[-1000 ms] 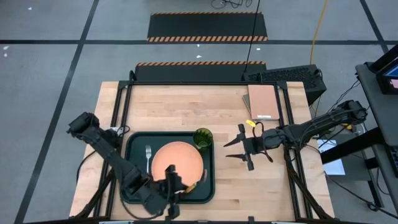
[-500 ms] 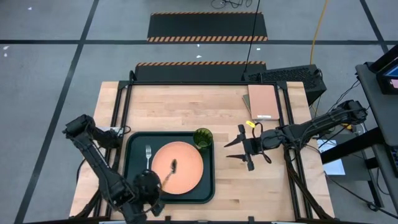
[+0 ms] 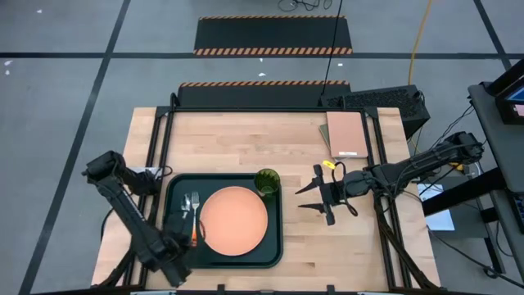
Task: Pick and place plate/cup/fork/spoon on tray
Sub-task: Put the light orange spoon on the black serving tray beside the orange fork
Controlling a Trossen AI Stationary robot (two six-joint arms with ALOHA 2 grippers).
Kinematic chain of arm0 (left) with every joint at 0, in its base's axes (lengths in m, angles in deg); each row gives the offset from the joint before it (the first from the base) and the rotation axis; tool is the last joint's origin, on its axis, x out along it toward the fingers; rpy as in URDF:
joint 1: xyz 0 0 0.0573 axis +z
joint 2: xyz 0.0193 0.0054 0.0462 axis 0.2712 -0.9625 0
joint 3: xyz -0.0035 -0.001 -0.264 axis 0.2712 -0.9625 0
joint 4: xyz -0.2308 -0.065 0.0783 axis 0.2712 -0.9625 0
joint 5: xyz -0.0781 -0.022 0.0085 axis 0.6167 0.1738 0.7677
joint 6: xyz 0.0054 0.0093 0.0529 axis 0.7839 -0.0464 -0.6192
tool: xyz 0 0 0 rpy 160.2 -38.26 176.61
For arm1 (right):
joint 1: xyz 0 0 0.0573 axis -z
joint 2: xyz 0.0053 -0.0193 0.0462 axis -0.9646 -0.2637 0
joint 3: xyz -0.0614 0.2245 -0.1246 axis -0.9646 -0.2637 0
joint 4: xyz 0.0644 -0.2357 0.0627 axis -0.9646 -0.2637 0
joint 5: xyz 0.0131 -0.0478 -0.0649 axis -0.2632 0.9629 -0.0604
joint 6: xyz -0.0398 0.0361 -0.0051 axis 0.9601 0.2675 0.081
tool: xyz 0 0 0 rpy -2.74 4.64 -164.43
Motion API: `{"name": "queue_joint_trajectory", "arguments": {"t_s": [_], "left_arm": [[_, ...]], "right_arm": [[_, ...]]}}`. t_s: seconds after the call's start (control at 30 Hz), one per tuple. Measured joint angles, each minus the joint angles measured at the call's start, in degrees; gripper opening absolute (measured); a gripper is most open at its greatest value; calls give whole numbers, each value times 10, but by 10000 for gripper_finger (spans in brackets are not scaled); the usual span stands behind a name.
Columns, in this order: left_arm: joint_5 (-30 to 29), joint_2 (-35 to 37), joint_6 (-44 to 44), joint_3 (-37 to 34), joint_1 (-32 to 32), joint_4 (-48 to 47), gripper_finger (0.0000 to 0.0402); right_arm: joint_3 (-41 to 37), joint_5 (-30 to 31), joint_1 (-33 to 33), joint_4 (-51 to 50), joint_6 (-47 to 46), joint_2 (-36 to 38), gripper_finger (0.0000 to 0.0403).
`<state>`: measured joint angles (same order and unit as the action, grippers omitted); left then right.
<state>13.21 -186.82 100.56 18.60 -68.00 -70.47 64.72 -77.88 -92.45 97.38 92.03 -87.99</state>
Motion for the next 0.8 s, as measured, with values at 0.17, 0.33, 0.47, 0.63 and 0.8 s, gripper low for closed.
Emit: {"name": "queue_joint_trajectory", "arguments": {"t_s": [0.17, 0.33, 0.47, 0.63, 0.8], "left_arm": [[56, 0, -10, -68, 29, 33, 69], [116, 0, 0, -116, 41, 73, 69], [115, 0, 1, -157, 54, 138, 70], [116, 0, 3, -208, 62, 181, 90], [117, 0, 1, -230, 74, 188, 97]], "right_arm": [[0, 0, 0, -4, 2, 0, 180], [0, 0, 0, -3, 2, 0, 180], [0, 0, 0, -3, 2, 0, 180], [0, 0, 0, -3, 2, 0, 180], [0, 0, 0, -3, 2, 0, 180]]}}
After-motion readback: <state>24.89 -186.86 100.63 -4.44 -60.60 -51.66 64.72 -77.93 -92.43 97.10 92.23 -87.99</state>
